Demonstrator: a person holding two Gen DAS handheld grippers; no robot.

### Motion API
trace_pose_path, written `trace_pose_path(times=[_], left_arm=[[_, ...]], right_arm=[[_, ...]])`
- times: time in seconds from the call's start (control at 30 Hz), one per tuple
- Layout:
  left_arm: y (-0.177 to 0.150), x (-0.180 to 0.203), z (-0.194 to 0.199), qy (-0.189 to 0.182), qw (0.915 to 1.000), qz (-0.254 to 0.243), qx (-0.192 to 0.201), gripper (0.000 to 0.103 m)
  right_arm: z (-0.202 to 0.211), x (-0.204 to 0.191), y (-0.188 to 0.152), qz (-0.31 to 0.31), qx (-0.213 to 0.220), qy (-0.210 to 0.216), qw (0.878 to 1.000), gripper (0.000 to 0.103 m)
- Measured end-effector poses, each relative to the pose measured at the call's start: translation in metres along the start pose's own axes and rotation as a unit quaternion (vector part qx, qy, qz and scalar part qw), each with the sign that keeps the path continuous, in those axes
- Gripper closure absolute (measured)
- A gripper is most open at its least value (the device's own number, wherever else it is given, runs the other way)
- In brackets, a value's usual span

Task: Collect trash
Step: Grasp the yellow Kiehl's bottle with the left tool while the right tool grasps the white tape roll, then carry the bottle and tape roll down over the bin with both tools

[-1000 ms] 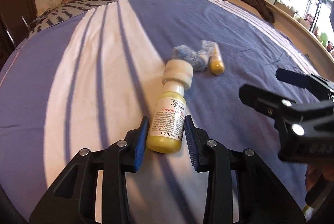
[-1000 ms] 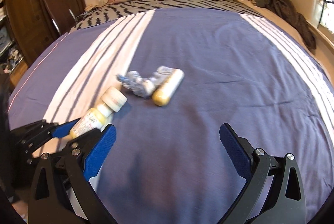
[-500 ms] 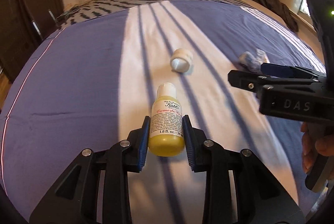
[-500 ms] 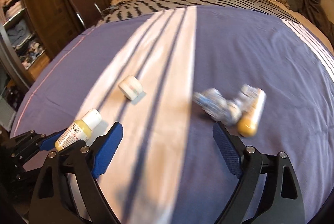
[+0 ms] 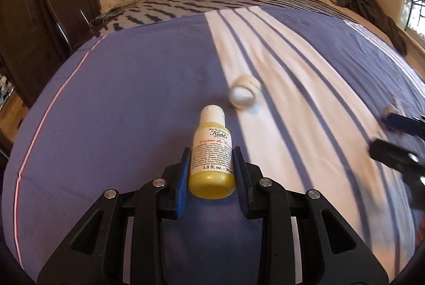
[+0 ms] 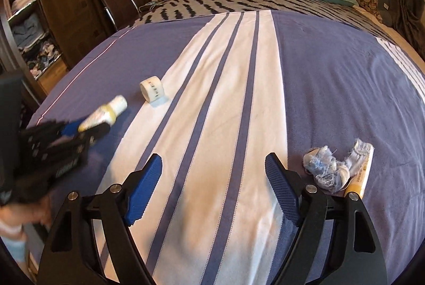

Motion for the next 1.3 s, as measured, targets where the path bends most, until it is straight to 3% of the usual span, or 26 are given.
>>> trace_pose_path(times=[0.23,0.5,0.67,0.8,1.13,1.3], left_arm=[[0.025,-0.007,-0.037,-0.020,0.9998,0.000,-0.009,0.074],[0.020,0.025,-0.035,-0.087,0.9949,-0.050,-0.006,0.074],[0.013,0.041,-0.032,-0.113,0.9893,-0.093,-0.006,0.074],[0.013,0.041,-0.032,-0.134,0.9854,-0.105,-0.007,0.074],[0.015,0.049,-0.036,-0.145,0.9818,-0.123,-0.004,0.074],[0.015,0.047,-0.039,-0.144,0.9832,-0.112,-0.010,0.074]], right_arm=[[-0.004,0.011,0.013,0.004,0.007,-0.016,1.000,0.025],[-0.033,0.000,0.022,0.020,-0.007,-0.008,1.000,0.025],[-0.053,-0.018,0.025,0.058,-0.016,-0.003,0.998,0.046],[-0.060,-0.014,0.033,0.060,-0.011,0.005,0.998,0.047],[-0.073,-0.011,0.052,0.028,-0.009,0.062,0.998,0.046],[-0.079,-0.014,0.054,0.017,-0.017,0.066,0.998,0.050]])
Point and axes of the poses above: each gripper's, at about its wrist camera, not at the fingertips, and z roughly against the way its jaws point, x to its right, y to its top, the point moved 1 cm from there along -z, roughly the way its jaws point, and after that the axes turned 1 degree about -y, right-handed, at the moved point
